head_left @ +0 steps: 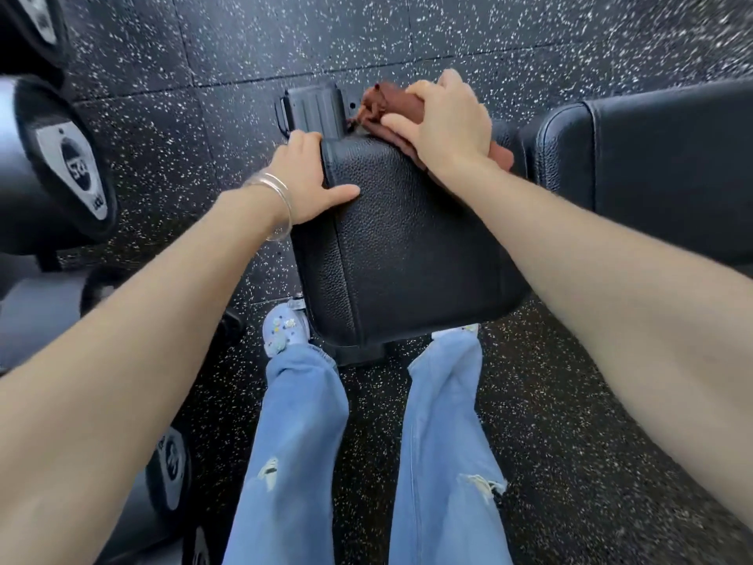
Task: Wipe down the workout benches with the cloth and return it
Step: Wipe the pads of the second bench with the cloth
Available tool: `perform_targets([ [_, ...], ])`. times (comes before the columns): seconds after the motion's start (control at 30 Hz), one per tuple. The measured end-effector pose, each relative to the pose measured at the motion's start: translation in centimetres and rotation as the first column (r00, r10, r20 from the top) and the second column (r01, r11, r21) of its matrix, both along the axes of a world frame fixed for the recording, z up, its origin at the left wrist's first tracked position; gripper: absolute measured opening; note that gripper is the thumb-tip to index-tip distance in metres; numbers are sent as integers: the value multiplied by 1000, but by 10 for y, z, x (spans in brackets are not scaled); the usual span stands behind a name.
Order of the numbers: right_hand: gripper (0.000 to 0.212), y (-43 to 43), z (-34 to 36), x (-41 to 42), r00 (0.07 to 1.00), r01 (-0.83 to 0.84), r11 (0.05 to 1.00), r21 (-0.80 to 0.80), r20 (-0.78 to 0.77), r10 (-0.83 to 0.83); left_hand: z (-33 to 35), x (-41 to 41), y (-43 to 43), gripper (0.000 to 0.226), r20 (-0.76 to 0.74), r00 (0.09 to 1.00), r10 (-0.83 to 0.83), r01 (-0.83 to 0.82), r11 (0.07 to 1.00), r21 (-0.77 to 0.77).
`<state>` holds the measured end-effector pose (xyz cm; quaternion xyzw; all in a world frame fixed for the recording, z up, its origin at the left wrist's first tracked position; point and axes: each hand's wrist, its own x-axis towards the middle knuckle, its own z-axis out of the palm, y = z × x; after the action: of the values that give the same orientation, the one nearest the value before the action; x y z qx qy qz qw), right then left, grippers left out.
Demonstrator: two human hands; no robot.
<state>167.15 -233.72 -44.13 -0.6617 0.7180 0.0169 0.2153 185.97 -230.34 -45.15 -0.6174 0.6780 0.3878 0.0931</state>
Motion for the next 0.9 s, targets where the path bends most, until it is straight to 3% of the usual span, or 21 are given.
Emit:
perform_targets([
  [0.1,46,-1,7,-29,997,-42,999,9,-70,42,2,-5,6,91,46,999,4,-2,1000,-31],
  [0.23,43,9,10,-71,973,167,985,-45,-155,-172,4,-4,11,90,121,991,-61,71,994,-86],
  [0.37,41,17,5,-32,935,231,960,-160,-238,-264,7,-6,24,80,190,969,-157,204,944,-259],
  [0.53,42,38,0,30,984,29,981,-193,-170,-62,9,-3,39,83,237,958,-161,226,932,-283],
  [0.67,45,28,3,11,986,-94,986,-137,-151,73,13,-8,38,82,261,956,-136,205,944,-260],
  [0.9,44,18,5,-61,962,175,975,-134,-188,-198,11,-8,38,82,277,950,-147,221,940,-261],
])
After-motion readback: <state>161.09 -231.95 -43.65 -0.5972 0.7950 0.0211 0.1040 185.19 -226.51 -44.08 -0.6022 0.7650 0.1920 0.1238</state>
